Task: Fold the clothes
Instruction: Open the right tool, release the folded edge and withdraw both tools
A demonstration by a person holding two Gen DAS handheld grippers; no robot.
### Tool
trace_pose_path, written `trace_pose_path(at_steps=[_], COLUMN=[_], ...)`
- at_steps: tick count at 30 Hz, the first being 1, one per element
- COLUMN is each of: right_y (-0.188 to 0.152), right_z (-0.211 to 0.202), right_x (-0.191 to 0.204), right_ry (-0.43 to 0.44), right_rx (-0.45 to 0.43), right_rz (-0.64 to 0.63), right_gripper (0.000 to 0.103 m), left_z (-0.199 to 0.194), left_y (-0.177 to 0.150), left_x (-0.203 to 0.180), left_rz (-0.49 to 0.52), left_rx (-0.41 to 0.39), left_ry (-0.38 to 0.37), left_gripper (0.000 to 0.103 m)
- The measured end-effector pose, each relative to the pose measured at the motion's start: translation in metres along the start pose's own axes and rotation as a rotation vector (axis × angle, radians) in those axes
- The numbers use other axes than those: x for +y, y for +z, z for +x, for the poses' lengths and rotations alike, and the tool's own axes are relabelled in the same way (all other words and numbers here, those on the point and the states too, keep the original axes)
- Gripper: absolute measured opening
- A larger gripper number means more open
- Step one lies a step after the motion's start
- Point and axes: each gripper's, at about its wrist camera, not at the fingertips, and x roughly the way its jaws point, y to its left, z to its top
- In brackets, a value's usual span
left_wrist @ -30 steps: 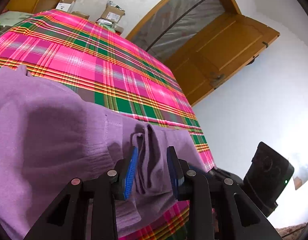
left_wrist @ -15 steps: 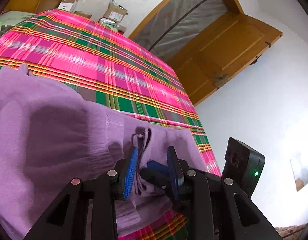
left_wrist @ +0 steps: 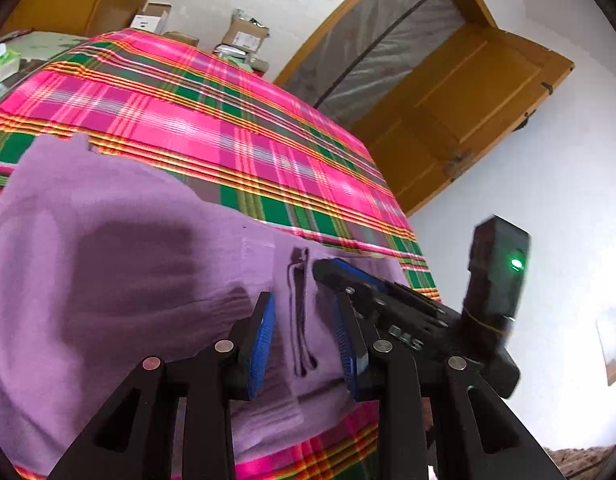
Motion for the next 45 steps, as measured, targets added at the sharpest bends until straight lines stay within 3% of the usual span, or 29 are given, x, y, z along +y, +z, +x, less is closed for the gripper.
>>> trace_pose_path(at_steps=[7, 12, 13, 15, 22, 30, 36, 40, 45], right_y=[0.001, -0.003, -0.008, -0.018, -0.05, -0.052, -0.071, -0.069, -0.06], right_z=[0.014, -0.009, -0.015, -0.021, -0.015, -0.04, -0.03, -0.036, -0.054], right_x=[0.002, 0.003, 0.004, 0.007, 0.024, 0.029, 0.032, 0.032, 0.049], right_ry=[-0.01, 0.018, 0.023, 0.025, -0.051, -0.044, -0.057, -0.07, -0.039], right_rx=[0.04, 0.004, 0.0, -0.002, 0.009, -0.026, 0.019, 0.019, -0.043], right_rz=[-0.015, -0.016, -0.02, -0.035, -0.142, -0.137, -0.156, -0.134, -0.156], right_gripper=[0.02, 0.02, 0.02, 0.02, 0.02, 0.02, 0.021, 0.02, 0.02], left_z=[-0.014, -0.022, -0.024, -0.027, -0.041, -0.066, -0.082, -0.093, -0.104], left_y=[-0.005, -0.011, -0.013, -0.016, -0.028, -0.042, -0.056, -0.064, -0.073], left_x=[0.008, 0.015, 0.016, 0.019, 0.026, 0.041, 0.059, 0.067, 0.082], left_rz=[-0.017, -0.03, -0.033, -0.04, -0.053, -0.09, -0.129, -0.143, -0.178], left_rx=[-0.022, -0.03, -0.031, -0.035, -0.051, -0.091, -0.111, -0.125, -0.134], left_ry=[0.039, 0.057, 0.06, 0.066, 0.096, 0.118, 0.144, 0.153, 0.16], left_gripper=[0.031, 0.031, 0.039, 0.044, 0.044, 0.044, 0.044, 0.044, 0.044])
